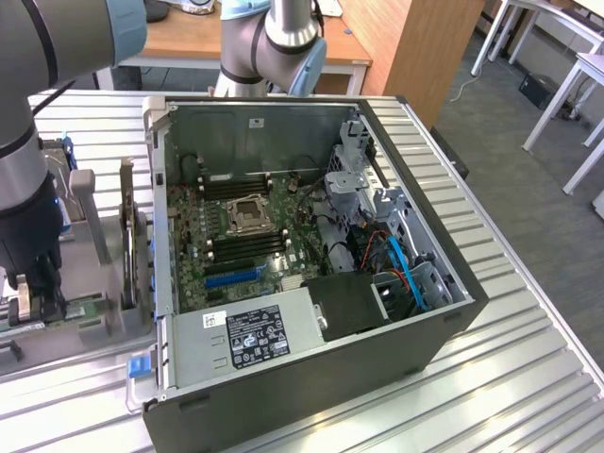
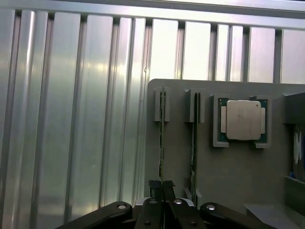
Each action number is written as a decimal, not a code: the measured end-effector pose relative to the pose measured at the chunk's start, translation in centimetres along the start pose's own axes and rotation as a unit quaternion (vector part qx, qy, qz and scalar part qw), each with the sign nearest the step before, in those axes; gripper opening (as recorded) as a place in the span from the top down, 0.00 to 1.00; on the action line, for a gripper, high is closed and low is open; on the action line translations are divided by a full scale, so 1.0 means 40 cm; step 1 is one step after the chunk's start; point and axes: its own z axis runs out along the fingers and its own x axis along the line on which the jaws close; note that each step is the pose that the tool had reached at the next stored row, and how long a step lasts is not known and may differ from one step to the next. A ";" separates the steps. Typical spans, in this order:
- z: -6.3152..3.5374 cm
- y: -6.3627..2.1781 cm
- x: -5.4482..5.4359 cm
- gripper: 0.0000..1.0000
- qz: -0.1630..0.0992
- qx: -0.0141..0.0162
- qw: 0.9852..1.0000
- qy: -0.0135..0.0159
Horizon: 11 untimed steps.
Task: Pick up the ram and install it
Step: 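Pick up the ram and move it above insertion slot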
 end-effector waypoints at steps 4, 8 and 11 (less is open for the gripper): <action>-0.025 0.001 0.000 0.88 0.000 0.000 1.000 0.000; -0.052 0.002 0.000 0.88 0.000 0.000 1.000 0.000; -0.072 0.003 0.000 0.88 0.000 0.000 1.000 0.000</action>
